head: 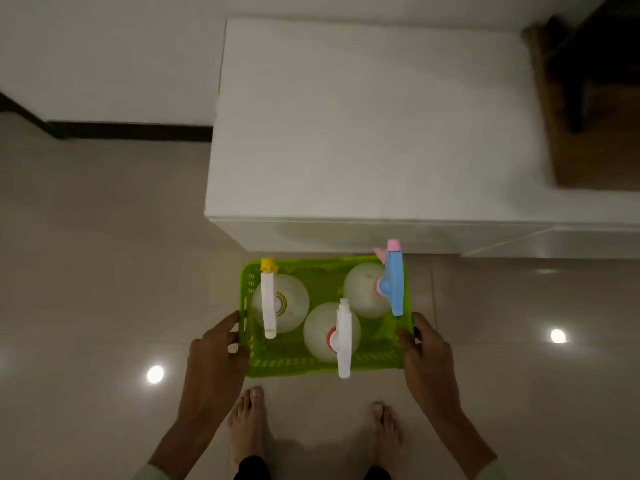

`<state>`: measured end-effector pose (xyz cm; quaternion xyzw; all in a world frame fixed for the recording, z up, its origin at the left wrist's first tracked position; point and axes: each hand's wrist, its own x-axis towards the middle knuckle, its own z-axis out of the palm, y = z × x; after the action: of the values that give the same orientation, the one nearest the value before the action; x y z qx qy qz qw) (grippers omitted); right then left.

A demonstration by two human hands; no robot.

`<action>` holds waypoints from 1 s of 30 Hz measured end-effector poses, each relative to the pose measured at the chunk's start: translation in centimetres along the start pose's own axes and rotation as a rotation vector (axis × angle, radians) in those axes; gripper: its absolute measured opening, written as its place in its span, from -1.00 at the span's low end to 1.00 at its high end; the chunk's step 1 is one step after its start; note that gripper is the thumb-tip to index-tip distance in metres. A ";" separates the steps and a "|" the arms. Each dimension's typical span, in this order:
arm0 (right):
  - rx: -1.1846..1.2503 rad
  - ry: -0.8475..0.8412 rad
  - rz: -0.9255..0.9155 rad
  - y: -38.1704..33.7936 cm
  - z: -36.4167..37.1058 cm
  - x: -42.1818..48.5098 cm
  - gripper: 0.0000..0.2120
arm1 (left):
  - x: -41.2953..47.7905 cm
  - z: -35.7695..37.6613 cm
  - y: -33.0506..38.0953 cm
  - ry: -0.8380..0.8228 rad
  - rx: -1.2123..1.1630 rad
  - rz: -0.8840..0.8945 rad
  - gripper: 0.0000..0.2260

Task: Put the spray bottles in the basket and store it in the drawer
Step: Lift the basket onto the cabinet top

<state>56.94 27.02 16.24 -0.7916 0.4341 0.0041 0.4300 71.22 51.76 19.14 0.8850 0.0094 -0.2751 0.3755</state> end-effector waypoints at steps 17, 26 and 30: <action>-0.015 0.048 -0.004 -14.8 -9.3 12.5 -0.87 | 10.7 -5.9 18.6 0.000 0.013 0.086 -0.53; -0.029 0.026 0.040 -15.3 -7.9 17.0 -0.79 | 15.3 -4.4 20.2 0.020 0.074 0.030 -0.52; 0.066 0.020 0.005 -14.8 -7.9 17.2 -0.79 | 15.1 -4.1 19.8 0.043 -0.011 0.053 -0.51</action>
<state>74.94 13.64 24.68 -0.7760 0.4401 -0.0169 0.4514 90.39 37.43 27.02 0.8887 -0.0046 -0.2456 0.3872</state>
